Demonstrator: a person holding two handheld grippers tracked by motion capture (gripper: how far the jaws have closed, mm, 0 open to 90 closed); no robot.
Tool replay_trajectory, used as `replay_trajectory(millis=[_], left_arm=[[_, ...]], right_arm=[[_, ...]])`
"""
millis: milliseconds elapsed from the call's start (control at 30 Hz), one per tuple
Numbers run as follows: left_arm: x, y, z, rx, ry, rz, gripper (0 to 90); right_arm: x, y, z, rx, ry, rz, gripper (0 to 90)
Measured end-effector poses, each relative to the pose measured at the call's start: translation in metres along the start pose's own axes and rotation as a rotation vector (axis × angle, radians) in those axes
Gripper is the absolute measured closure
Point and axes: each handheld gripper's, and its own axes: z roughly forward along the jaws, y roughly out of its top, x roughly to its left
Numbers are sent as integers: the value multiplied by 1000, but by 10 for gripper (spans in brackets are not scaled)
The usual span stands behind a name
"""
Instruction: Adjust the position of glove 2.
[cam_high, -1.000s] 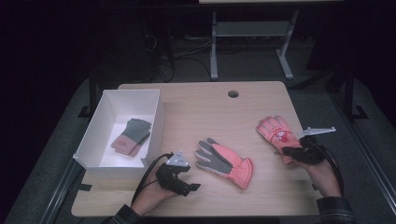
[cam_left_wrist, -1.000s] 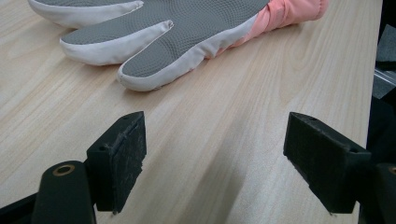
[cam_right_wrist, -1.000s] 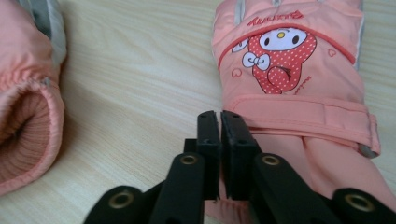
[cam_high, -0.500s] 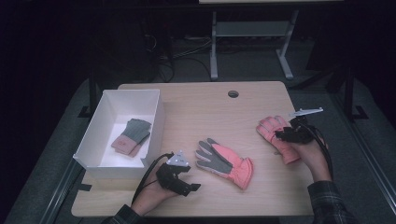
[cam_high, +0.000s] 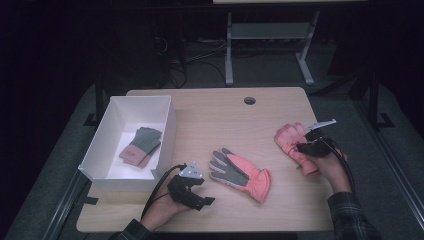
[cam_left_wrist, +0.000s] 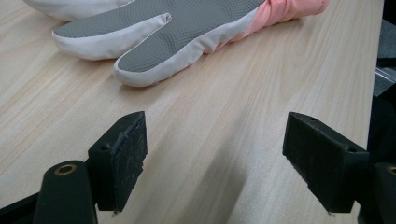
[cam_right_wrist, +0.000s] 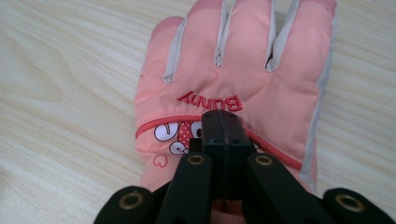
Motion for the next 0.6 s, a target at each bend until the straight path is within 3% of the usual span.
replay_trajectory(millis=[67, 100, 133, 200, 233, 300, 467, 567, 600], left_arm=[[0, 0, 0, -1, 0, -2, 215], [0, 0, 0, -2, 1, -1, 215], [0, 0, 0, -3, 0, -1, 215], [1, 0, 0, 1, -4, -4, 216], [1, 0, 0, 7, -3, 1, 216], [0, 0, 1, 2, -3, -1, 216], [1, 0, 0, 3, -3, -1, 216], [0, 0, 2, 8, -7, 5, 218], [0, 0, 2, 8, -7, 5, 222]], right_arm=[[0, -1, -5, -31, -18, -6, 879], [0, 1, -13, -62, -11, 20, 645], [0, 1, -13, -62, -11, 20, 645], [1, 3, -18, -84, -37, 20, 540], [1, 5, -18, -86, -44, 29, 440], [3, 6, -12, -65, -38, 26, 394], [3, 4, 1, -13, -36, 9, 425], [1, 1, 6, -9, -33, 19, 570], [1, 1, 6, -9, -33, 19, 570]])
